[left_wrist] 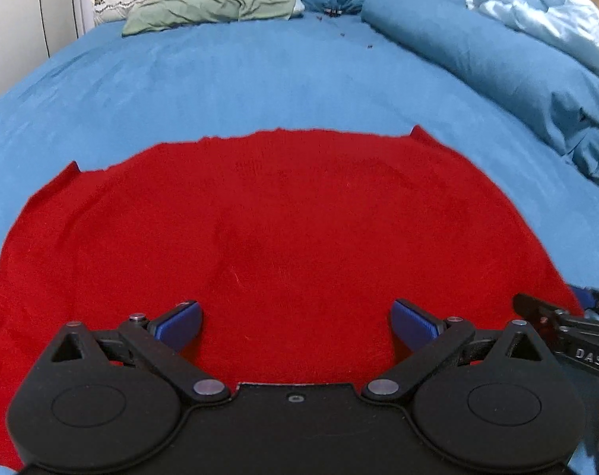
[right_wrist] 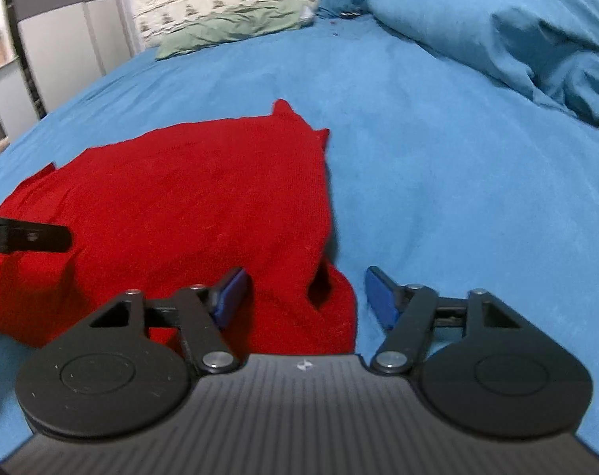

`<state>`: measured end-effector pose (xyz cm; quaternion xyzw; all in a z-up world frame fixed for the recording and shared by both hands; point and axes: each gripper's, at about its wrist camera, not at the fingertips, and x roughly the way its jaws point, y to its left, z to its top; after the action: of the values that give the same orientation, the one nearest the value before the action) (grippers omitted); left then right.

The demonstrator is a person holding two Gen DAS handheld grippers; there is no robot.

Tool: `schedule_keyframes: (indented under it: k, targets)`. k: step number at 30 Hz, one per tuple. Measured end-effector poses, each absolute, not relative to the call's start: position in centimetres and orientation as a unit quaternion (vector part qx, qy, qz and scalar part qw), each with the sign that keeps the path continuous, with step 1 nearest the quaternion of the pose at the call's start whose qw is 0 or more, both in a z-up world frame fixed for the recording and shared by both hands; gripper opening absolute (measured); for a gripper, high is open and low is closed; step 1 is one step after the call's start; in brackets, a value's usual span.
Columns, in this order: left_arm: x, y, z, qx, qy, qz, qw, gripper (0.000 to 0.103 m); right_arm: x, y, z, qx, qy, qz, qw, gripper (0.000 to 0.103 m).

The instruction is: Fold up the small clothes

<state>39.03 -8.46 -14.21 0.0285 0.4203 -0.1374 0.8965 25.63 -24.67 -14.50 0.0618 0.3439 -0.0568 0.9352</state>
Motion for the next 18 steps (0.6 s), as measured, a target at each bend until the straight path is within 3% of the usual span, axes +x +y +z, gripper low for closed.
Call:
schedule_keyframes:
  k: [3,8,10,18]
  targets:
    - [39.1,-8.7,-14.6,0.033,0.422,-0.137,0.896,0.103,25.8,-23.9,-14.3,0.023,0.343,-0.038,0.938,0.067]
    - [39.2,-8.7,-15.0,0.033,0.424,-0.137,0.895,0.103,26.5,-24.4,-14.1,0.042,0.354,-0.023,0.934,0.045]
    - [39.6,-8.5,-15.3,0.029,0.429,-0.132,0.893,0.103,26.7,-24.8,-13.8,0.066,0.36,-0.022,0.93,0.027]
    - [41.6,-8.1,-14.6,0.023,0.473,-0.136,0.87,0.1,27.6,-26.2,-9.4,0.262,0.36,-0.037,0.895,0.025]
